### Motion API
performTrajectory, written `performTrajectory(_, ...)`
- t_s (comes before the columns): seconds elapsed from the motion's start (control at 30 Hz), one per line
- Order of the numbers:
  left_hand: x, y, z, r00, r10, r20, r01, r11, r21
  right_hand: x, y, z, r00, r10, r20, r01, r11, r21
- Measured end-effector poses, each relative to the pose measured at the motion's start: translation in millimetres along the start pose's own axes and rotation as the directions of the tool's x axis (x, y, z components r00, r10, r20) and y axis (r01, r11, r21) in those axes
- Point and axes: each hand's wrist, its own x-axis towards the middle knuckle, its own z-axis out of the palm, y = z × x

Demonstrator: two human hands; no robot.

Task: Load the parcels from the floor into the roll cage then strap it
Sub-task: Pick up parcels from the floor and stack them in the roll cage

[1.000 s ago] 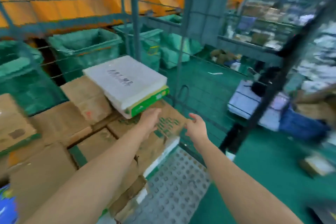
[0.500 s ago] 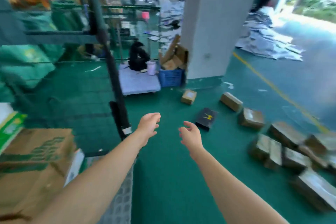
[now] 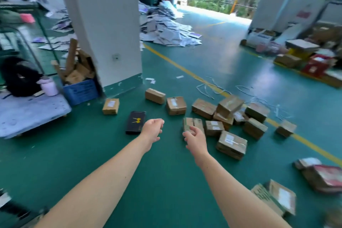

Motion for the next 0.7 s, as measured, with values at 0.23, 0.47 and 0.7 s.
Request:
performTrajectory(0.23,52,22,102,0.980,-0.030,0.199,0.010,0.995,0.102,45,7,-91,0.973,0.096,-0.208,-0.086,0.995,0.059)
performTrajectory(0.47,125,48,192,0.926,-0.111,0.360,0.032,0.976,0.218,106,17,-142,0.900,0.213,-0.381,-0.170,0.975,0.144)
performTrajectory(0.7,213,76,270,0.847,-0.185,0.499,-0.011,0.932,0.363,174,13,-173,0.783,0.332,-0.526,-0.223,0.939,0.260)
